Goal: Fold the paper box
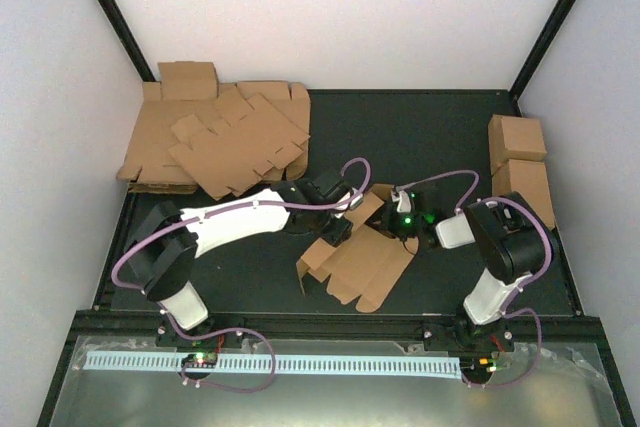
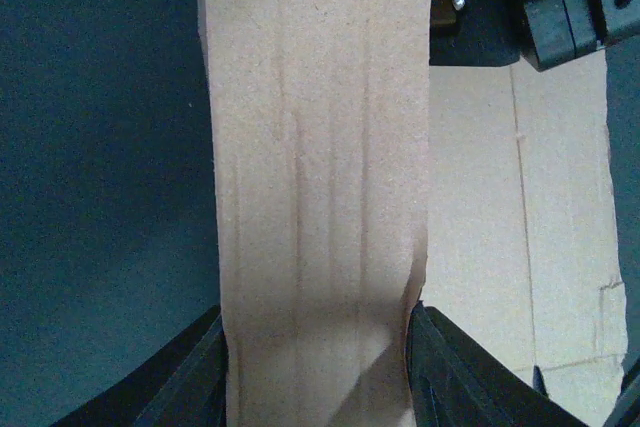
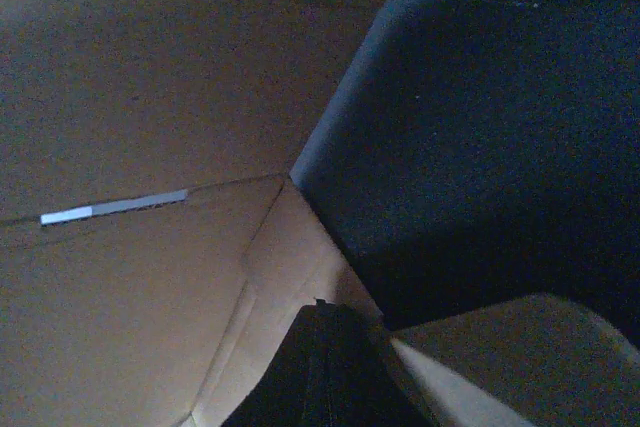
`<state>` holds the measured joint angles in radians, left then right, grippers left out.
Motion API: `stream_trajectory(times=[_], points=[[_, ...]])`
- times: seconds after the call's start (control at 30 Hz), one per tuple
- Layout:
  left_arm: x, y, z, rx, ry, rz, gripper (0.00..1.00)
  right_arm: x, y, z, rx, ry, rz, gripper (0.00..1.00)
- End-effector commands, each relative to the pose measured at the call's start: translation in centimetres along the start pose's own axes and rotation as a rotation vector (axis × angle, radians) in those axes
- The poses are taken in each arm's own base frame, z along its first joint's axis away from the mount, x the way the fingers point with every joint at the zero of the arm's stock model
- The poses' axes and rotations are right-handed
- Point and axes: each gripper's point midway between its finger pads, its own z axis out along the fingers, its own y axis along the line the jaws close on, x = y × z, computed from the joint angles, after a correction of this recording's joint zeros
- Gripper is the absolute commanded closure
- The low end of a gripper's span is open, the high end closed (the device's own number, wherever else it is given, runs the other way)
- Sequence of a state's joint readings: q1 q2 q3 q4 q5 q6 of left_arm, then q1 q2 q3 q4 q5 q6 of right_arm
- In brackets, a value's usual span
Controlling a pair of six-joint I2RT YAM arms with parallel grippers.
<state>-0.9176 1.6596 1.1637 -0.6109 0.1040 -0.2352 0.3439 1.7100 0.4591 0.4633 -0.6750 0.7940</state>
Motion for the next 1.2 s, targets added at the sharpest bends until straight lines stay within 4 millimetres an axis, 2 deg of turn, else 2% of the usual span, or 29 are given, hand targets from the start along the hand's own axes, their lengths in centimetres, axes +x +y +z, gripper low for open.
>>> stream_trajectory(times=[0.0, 0.1, 0.33, 0.47, 0.73, 0.83, 0.97, 1.17], points=[[-0.6, -3.0, -0.6, 0.156, -0.038, -0.014, 0.53, 1.6, -2.8, 0.4, 0.101, 0.006, 0.058, 0.98], [-0.2, -2.8, -0.2, 0.144, -0.022, -0.017, 0.53, 1.8, -2.8, 0.0, 0.098, -0.02, 0.06, 0.98], [0.5, -2.1, 0.7, 0.065, 0.023, -0.028, 0.53, 1.4, -1.3, -0.3, 0.034, -0.037, 0.038, 0.98], [0.8, -1.7, 1.0, 0.041, 0.037, -0.034, 0.53, 1.1, -0.2, -1.2, 0.002, -0.076, 0.015, 0.98], [1.1, -1.1, 1.3, -0.023, 0.065, -0.024, 0.53, 0.2, 0.3, -3.0, 0.003, -0.159, 0.0, 0.98], [1.0, -1.5, 1.3, -0.029, 0.065, -0.013, 0.53, 0.3, 0.5, -2.8, 0.0, -0.142, -0.005, 0.98], [0.7, -1.7, 1.0, -0.047, 0.06, -0.013, 0.53, 1.0, -0.4, -2.4, 0.013, -0.11, 0.016, 0.98], [-0.3, -4.1, 0.2, 0.069, 0.02, -0.024, 0.53, 2.9, -1.5, -1.8, -0.019, -0.064, 0.076, 0.98]])
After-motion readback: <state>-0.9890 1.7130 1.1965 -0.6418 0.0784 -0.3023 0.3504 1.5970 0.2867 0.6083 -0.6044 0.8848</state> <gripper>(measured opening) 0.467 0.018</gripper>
